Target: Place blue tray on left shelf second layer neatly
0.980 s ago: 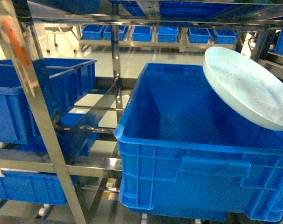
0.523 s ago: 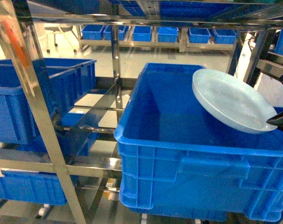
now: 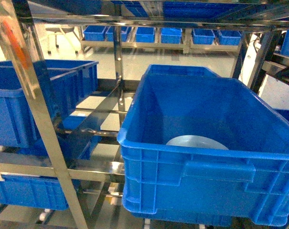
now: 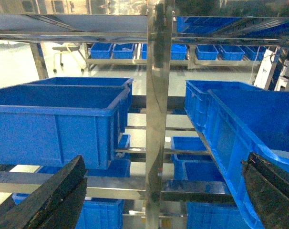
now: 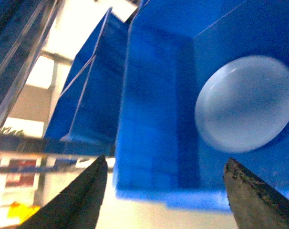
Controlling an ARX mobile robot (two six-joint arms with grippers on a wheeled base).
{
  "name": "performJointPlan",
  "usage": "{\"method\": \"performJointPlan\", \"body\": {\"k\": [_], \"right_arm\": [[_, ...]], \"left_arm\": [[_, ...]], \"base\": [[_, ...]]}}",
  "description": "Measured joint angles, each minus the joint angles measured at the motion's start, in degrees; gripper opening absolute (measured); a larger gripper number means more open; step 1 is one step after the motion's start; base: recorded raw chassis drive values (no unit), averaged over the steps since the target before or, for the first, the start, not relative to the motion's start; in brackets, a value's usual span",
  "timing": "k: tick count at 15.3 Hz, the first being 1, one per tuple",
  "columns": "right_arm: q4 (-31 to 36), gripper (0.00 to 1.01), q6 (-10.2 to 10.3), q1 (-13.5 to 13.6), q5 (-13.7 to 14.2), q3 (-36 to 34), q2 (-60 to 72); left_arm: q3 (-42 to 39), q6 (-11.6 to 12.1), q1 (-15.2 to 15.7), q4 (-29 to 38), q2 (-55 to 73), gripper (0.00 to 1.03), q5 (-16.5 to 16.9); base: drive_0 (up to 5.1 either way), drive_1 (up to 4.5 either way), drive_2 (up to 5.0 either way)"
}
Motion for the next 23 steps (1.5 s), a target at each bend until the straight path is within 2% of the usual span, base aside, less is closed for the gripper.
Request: {"method": "performJointPlan", "body": {"k": [1,2,3,4,5,6,7,8,10,11,13,14,15,17,18,19,20,23], "right_arm": [[-5.2,0.78,0.4,1.9,-3.8,-4.7,-10.1],[-12.7,0.92,0.5,3.6,-6.2,-9.9,-20.1],[-21.2,1.0,0.4,3.6,-7.2,-14.5,-28.8],[-31.5,0.97,-2.4,-0.2,-6.0,-19.1,-38.7],[-37.6,0.98,-9.6,-9.0,-2.9,-24.3,-48.8],[-35.8,0.98,-19.1,-17.7,0.8,-29.4,-56.1],[-21.1,0.91,-29.7,-21.2,3.4,-36.0,-61.9],[-14.7,0.86,-33.3,-20.2,4.3,-39.2,-65.5],[-6.5,0.76,-37.7,-17.8,4.7,-44.1,-70.7],[-5.0,0.71,-40.0,-16.4,5.4,-44.4,-72.5],[1.7,0.62,-42.3,-15.1,7.5,-44.5,-73.4],[-1.5,0.51,-43.7,-14.1,8.9,-44.2,-77.0],[-10.1,0.38,-44.8,-13.2,10.1,-44.5,-82.8],[-10.7,0.12,-45.4,-9.3,13.6,-44.5,-85.8],[-11.6,0.02,-45.8,-3.0,20.5,-44.4,-86.1],[-11.3,0.02,-46.0,-0.1,21.2,-44.5,-86.1],[-11.6,0.02,-46.0,-0.4,22.5,-44.4,-86.1],[-11.5,0.02,-46.0,-0.6,22.5,-44.4,-86.1]], "left_arm": [[0.0,0.0,0.0,0.0,0.0,0.98,0.0],[0.0,0.0,0.0,0.0,0.0,0.98,0.0],[0.0,0.0,0.0,0.0,0.0,0.98,0.0],[0.0,0.0,0.0,0.0,0.0,0.98,0.0],[0.0,0.0,0.0,0.0,0.0,0.98,0.0],[0.0,0.0,0.0,0.0,0.0,0.98,0.0],[0.0,0.0,0.0,0.0,0.0,0.98,0.0],[0.0,0.0,-0.1,0.0,0.0,0.98,0.0],[0.0,0.0,-0.1,0.0,0.0,0.98,0.1],[0.0,0.0,0.0,-0.1,0.0,0.98,-0.1],[0.0,0.0,0.0,0.0,0.0,0.98,0.0],[0.0,0.0,0.0,0.1,0.0,0.98,0.0],[0.0,0.0,0.0,0.0,0.0,0.98,0.0],[0.0,0.0,0.0,0.0,0.0,0.98,0.0],[0.0,0.0,0.0,0.0,0.0,0.98,-0.1],[0.0,0.0,0.0,-0.1,0.0,0.98,0.0],[0.0,0.0,0.0,0.0,0.0,0.98,0.0],[0.0,0.0,0.0,0.0,0.0,0.98,0.0]], "base": [[0.0,0.0,0.0],[0.0,0.0,0.0],[0.0,0.0,0.0],[0.0,0.0,0.0],[0.0,0.0,0.0],[0.0,0.0,0.0],[0.0,0.0,0.0],[0.0,0.0,0.0],[0.0,0.0,0.0],[0.0,0.0,0.0],[0.0,0.0,0.0],[0.0,0.0,0.0],[0.0,0.0,0.0],[0.0,0.0,0.0],[0.0,0.0,0.0],[0.0,0.0,0.0],[0.0,0.0,0.0],[0.0,0.0,0.0]]}}
